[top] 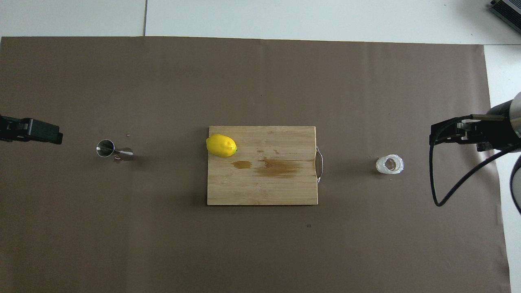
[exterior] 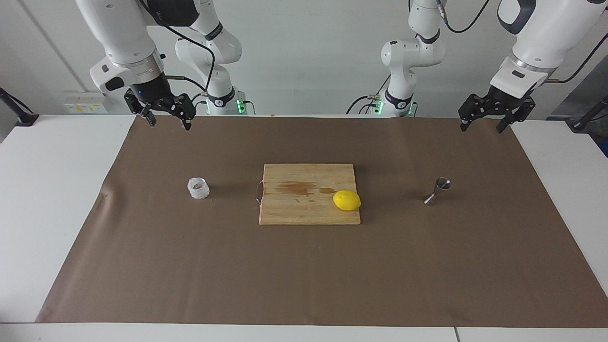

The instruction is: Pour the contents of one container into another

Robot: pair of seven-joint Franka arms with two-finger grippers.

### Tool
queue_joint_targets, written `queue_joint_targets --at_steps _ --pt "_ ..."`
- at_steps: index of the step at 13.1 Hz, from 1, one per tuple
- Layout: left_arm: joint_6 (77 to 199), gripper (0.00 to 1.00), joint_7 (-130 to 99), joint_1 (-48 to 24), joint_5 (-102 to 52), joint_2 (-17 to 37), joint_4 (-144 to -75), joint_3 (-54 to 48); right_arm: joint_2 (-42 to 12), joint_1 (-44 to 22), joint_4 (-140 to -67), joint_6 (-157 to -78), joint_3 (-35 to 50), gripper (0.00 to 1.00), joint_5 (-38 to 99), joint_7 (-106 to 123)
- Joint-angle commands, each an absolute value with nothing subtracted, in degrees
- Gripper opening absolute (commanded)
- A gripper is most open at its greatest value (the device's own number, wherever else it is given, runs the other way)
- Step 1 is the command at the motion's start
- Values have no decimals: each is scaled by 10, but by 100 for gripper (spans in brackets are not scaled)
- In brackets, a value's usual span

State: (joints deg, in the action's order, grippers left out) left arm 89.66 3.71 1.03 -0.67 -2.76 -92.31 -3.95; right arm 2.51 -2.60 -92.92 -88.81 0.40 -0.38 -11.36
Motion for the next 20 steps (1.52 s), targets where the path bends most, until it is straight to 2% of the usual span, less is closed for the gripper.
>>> queue_joint_targets --at_steps 1,16,20 --pt "899 100 33 7 2 -25 -921 -37 27 -20 -930 -882 4 100 11 -117" --pt "889 100 18 4 -1 -24 -909 -37 27 -21 -930 -882 4 100 11 -117" --pt "889 100 19 10 -2 -3 -909 -36 27 -20 -930 -882 4 100 11 -117"
